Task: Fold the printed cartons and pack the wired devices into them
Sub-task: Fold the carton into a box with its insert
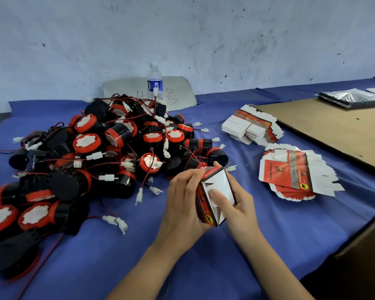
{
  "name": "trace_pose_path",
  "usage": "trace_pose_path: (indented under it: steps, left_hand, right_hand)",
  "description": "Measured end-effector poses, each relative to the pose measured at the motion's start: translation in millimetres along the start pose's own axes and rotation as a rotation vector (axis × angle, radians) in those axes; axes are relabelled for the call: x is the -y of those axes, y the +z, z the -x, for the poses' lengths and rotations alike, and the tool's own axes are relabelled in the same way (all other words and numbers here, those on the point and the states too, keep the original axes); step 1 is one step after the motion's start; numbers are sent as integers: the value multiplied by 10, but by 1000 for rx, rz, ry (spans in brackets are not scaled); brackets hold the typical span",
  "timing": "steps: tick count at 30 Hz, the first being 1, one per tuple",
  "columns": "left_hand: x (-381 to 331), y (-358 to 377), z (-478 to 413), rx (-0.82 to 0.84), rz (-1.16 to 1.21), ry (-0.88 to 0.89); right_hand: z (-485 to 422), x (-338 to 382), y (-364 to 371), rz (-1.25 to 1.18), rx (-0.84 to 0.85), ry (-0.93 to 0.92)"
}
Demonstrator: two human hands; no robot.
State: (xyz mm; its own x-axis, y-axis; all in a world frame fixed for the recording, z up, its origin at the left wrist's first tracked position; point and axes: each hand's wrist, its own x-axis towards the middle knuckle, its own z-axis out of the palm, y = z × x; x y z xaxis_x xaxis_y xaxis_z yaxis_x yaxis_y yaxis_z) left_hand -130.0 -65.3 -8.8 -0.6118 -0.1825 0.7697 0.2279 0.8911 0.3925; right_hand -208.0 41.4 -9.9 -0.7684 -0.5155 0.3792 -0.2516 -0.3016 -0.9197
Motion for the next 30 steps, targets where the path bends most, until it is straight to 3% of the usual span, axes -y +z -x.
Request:
trace_pose_path:
  steps: [17,20,24,26,30]
  left_hand:
    - [31,11,3,1,7,-44]
    - [61,5,11,24,105,-83]
    - [145,-44,69,168,325,-272]
    - [189,-84,69,212,339,-316]
    - [195,-166,43,263,300,-223]
  right_hand:
    - [-25,-22,-11,-59,71,52]
    - [-58,10,-63,-228,85,164]
    - [-87,50,-171,-353,116,202]
    - [-89,46,-208,-372,179,194]
    - [-88,76,-259,-416,398,228]
